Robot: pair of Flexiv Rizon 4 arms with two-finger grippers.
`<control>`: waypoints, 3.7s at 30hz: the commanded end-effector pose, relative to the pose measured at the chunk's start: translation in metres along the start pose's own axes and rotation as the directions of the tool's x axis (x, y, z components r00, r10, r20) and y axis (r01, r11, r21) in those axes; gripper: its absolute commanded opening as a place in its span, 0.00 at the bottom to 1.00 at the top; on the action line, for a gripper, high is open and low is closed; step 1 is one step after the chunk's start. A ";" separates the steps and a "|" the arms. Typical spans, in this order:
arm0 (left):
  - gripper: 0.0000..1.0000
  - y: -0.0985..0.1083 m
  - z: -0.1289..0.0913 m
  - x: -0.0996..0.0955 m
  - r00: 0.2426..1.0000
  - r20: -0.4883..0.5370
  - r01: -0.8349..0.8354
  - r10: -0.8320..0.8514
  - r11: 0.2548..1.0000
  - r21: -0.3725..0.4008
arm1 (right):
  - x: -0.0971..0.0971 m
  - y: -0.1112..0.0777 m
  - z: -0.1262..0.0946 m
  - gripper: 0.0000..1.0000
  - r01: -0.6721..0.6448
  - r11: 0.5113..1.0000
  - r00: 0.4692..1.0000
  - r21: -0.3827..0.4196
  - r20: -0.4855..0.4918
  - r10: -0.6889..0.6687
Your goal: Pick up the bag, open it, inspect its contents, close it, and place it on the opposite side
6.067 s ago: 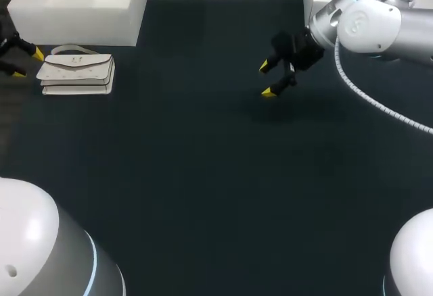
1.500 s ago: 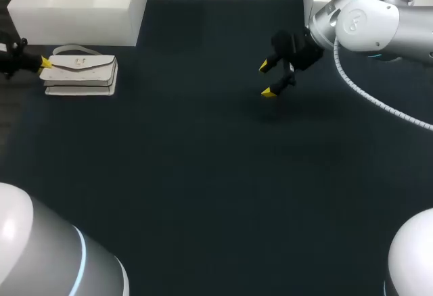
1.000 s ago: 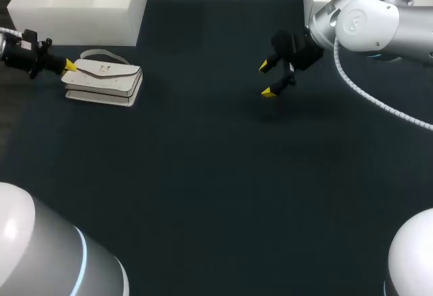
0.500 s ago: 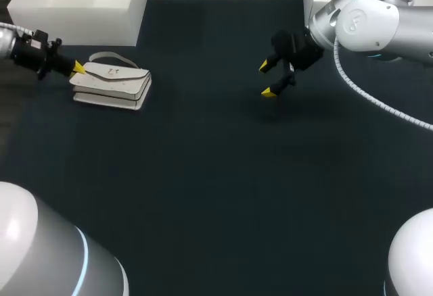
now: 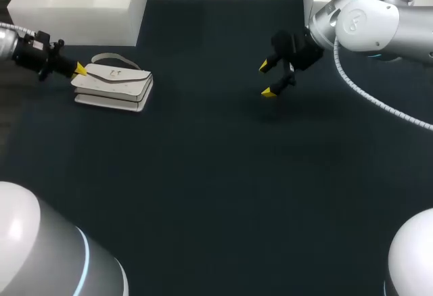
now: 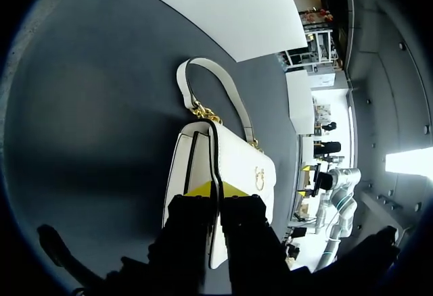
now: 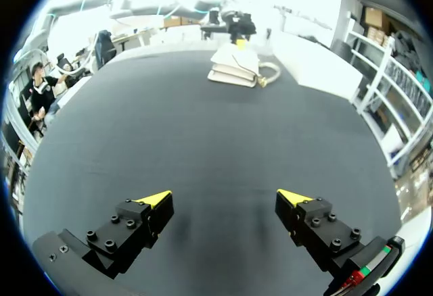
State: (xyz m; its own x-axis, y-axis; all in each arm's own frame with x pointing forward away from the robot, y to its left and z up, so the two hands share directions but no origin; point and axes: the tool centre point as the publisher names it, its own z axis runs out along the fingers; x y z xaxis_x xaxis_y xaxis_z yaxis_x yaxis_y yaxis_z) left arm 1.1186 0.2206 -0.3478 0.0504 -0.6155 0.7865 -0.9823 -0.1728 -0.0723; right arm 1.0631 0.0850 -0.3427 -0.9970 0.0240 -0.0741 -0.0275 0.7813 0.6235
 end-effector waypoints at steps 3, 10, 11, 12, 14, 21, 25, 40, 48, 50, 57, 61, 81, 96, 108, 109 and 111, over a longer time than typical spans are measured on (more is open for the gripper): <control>0.00 0.009 0.009 0.008 0.997 0.002 0.073 -0.074 0.991 0.112 | -0.001 0.000 0.000 1.00 0.000 1.000 1.000 0.000 -0.003 0.000; 0.00 0.027 0.025 0.015 0.983 -0.037 0.185 -0.182 0.940 0.287 | -0.001 0.000 0.000 1.00 0.000 1.000 1.000 0.000 -0.003 0.000; 0.00 0.030 0.027 0.017 0.983 -0.051 0.185 -0.178 0.938 0.292 | -0.001 0.000 0.000 1.00 0.000 1.000 1.000 0.000 -0.003 0.000; 0.00 0.034 0.029 0.019 0.982 -0.036 0.185 -0.184 0.928 0.322 | -0.001 0.000 0.000 1.00 0.000 1.000 1.000 0.000 -0.003 0.000; 0.00 0.037 0.034 0.023 0.985 -0.021 0.171 -0.174 0.928 0.330 | -0.001 0.000 0.000 1.00 0.000 1.000 1.000 0.000 -0.003 0.000; 0.00 0.044 0.043 0.046 0.989 0.023 0.127 -0.147 0.911 0.392 | -0.001 0.000 0.000 1.00 0.000 1.000 1.000 0.000 -0.003 0.000; 0.00 0.053 0.057 0.059 0.989 0.057 0.098 -0.134 0.902 0.420 | -0.001 0.000 0.000 1.00 0.000 1.000 1.000 0.000 -0.003 0.000; 0.00 0.073 0.087 0.064 0.985 0.043 0.124 -0.170 0.850 0.513 | -0.001 0.000 0.000 1.00 0.000 1.000 1.000 0.000 -0.003 0.000; 0.00 0.068 0.092 0.073 0.989 0.017 0.125 -0.147 0.893 0.432 | -0.001 0.000 0.000 1.00 0.000 1.000 1.000 0.000 -0.003 0.000; 0.00 0.067 0.093 0.075 0.990 0.012 0.122 -0.139 0.903 0.412 | -0.001 0.000 0.000 1.00 0.000 1.000 1.000 0.000 -0.003 0.000; 0.16 0.066 0.097 0.079 0.992 0.019 0.109 -0.122 0.939 0.326 | -0.001 0.000 0.000 1.00 0.000 1.000 1.000 0.000 -0.003 0.000; 0.35 0.067 0.098 0.080 0.993 0.020 0.104 -0.115 0.949 0.298 | -0.001 0.000 0.000 1.00 0.000 1.000 1.000 0.000 -0.003 0.000; 0.36 0.078 0.087 0.070 0.985 -0.025 0.170 -0.169 0.978 0.124 | -0.001 0.000 0.000 1.00 0.000 1.000 1.000 0.000 -0.003 0.000; 0.15 0.082 0.103 0.077 0.988 -0.024 0.151 -0.150 0.986 0.071 | -0.001 0.000 0.000 1.00 0.000 1.000 1.000 0.000 -0.003 0.000; 0.00 0.079 0.120 0.091 0.997 -0.035 0.069 -0.069 0.998 -0.004 | -0.001 0.000 0.000 1.00 0.000 1.000 1.000 0.000 -0.003 0.000; 0.00 0.077 0.123 0.093 0.998 -0.038 0.057 -0.057 0.998 -0.011 | -0.001 0.000 0.000 1.00 0.000 1.000 1.000 0.000 -0.003 0.000; 0.00 0.075 0.131 0.097 0.998 -0.045 0.041 -0.042 0.999 -0.031 | -0.001 0.000 0.000 1.00 0.000 1.000 1.000 0.000 -0.003 0.000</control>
State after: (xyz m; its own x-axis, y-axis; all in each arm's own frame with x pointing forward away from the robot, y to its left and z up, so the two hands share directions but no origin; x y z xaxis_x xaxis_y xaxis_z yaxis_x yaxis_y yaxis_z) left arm 1.0572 0.0531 -0.3498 0.0876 -0.5786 0.8109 -0.9767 -0.2100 -0.0444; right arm 1.0631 0.0849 -0.3427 -0.9970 0.0241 -0.0741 -0.0274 0.7813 0.6236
